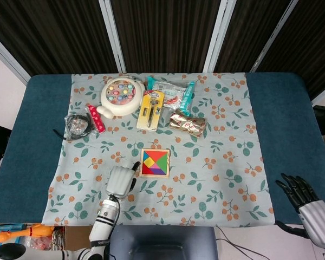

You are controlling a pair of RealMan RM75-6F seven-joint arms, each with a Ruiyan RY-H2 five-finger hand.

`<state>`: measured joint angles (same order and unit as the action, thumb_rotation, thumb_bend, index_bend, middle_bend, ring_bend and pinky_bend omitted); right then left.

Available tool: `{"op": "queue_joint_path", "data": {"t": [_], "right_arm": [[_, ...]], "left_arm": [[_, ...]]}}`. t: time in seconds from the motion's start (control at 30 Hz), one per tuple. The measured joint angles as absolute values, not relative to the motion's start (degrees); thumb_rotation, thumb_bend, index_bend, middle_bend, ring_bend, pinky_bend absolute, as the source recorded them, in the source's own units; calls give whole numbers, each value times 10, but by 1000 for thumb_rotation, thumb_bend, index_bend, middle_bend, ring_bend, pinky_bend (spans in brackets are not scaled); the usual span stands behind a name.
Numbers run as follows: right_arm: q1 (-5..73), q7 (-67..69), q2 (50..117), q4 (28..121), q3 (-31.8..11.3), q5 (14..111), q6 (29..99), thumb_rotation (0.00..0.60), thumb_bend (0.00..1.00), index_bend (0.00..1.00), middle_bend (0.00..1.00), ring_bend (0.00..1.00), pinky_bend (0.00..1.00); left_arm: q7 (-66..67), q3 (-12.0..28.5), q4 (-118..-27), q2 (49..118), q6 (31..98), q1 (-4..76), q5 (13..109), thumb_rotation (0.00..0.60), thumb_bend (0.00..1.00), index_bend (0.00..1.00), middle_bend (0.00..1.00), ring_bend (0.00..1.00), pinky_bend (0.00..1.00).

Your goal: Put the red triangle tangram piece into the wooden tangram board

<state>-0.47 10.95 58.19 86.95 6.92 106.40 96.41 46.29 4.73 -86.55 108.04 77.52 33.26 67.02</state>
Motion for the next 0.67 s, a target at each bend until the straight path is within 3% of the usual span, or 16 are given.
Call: {"op": "queue_joint_path", "data": {"t": [0.07, 0.13, 0.23, 0.33, 0.4, 0.67], "right_arm": [[-5, 106, 583, 871, 69, 1063, 963, 600, 150, 0, 0, 0, 0], [-5, 101, 584, 873, 68, 1061, 960, 600, 150, 0, 0, 0, 0], [-4, 90, 586, 879, 66, 1055, 952, 600, 150, 0, 0, 0, 0], [-2, 76, 588, 887, 62, 1046, 943, 600, 150, 0, 0, 0, 0], [0, 66, 590, 893, 59, 1037, 935, 600, 150, 0, 0, 0, 0], [8, 28, 597, 915, 50, 1015, 904, 600, 150, 0, 0, 0, 0]], "left_arm": [[424, 17, -889, 1040, 796, 310, 701, 600, 376, 164, 482, 507, 625], [375, -18, -907, 991, 818, 283, 732, 600, 377, 118, 253, 247, 385], [300, -77, -919, 915, 855, 240, 782, 600, 376, 67, 55, 41, 176], [225, -133, -906, 853, 910, 192, 841, 600, 377, 55, 27, 4, 133], [178, -149, -886, 837, 946, 168, 865, 600, 380, 43, 25, 0, 125], [15, -146, -807, 782, 980, 99, 888, 600, 396, 0, 0, 0, 118]]}}
